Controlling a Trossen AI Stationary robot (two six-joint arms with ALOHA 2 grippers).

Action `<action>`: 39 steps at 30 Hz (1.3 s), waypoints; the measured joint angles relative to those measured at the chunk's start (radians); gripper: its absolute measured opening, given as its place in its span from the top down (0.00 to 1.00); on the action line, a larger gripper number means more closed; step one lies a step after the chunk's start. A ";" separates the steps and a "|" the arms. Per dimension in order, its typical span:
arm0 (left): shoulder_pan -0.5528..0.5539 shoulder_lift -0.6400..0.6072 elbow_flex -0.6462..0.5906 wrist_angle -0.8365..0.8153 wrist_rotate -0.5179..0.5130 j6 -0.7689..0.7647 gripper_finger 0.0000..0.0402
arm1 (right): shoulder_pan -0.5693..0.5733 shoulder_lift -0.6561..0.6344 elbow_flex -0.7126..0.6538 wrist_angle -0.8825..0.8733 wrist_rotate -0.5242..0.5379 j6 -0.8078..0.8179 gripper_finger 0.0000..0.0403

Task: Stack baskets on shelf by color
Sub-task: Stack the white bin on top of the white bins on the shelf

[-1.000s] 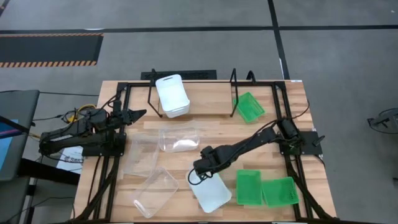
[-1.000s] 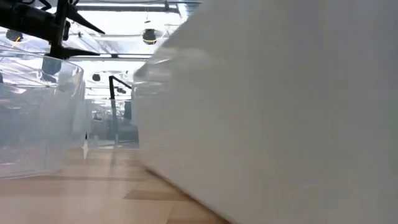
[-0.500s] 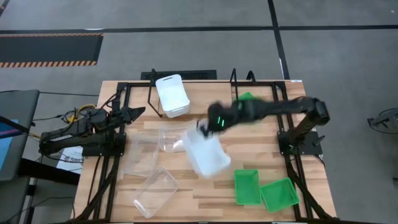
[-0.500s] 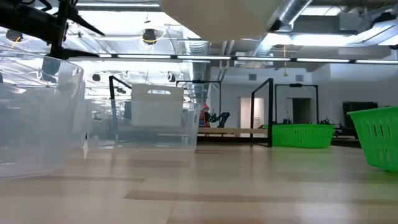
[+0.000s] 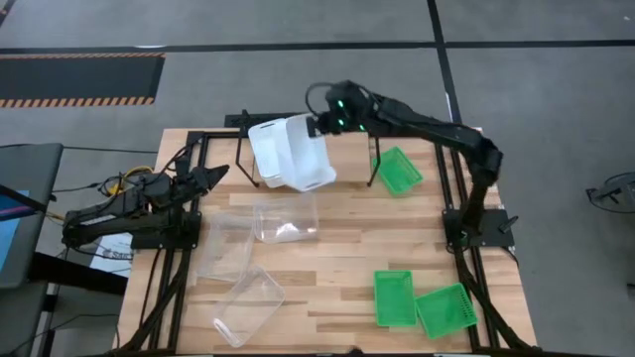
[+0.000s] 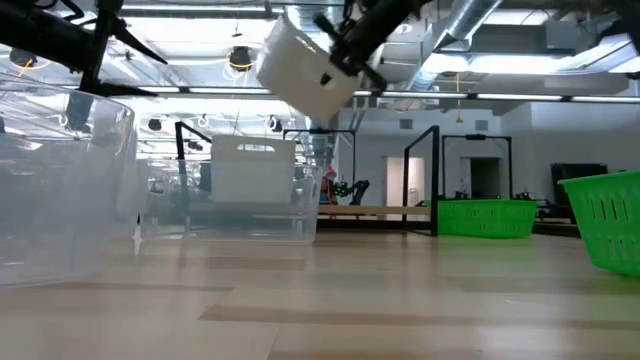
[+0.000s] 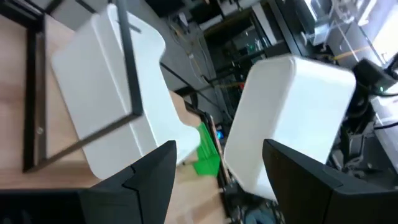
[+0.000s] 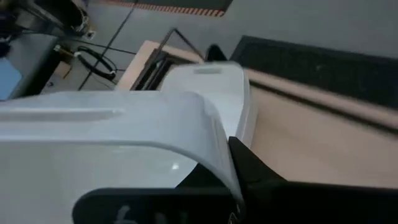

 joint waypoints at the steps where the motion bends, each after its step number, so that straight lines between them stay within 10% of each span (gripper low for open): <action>1: 0.000 0.000 0.000 -0.002 -0.018 -0.004 0.43 | -0.017 0.035 0.042 -0.005 -0.010 -0.019 1.00; 14: 0.000 0.000 0.000 -0.002 -0.159 -0.049 0.43 | -0.123 0.403 0.515 -0.069 -0.157 -0.120 1.00; 29: 0.000 0.000 0.000 -0.004 -0.193 -0.052 0.43 | -0.114 0.460 0.493 -0.124 -0.207 -0.170 0.98; 39: 0.000 0.000 0.000 -0.004 -0.196 -0.052 0.43 | -0.109 0.451 0.494 -0.182 -0.210 -0.170 0.77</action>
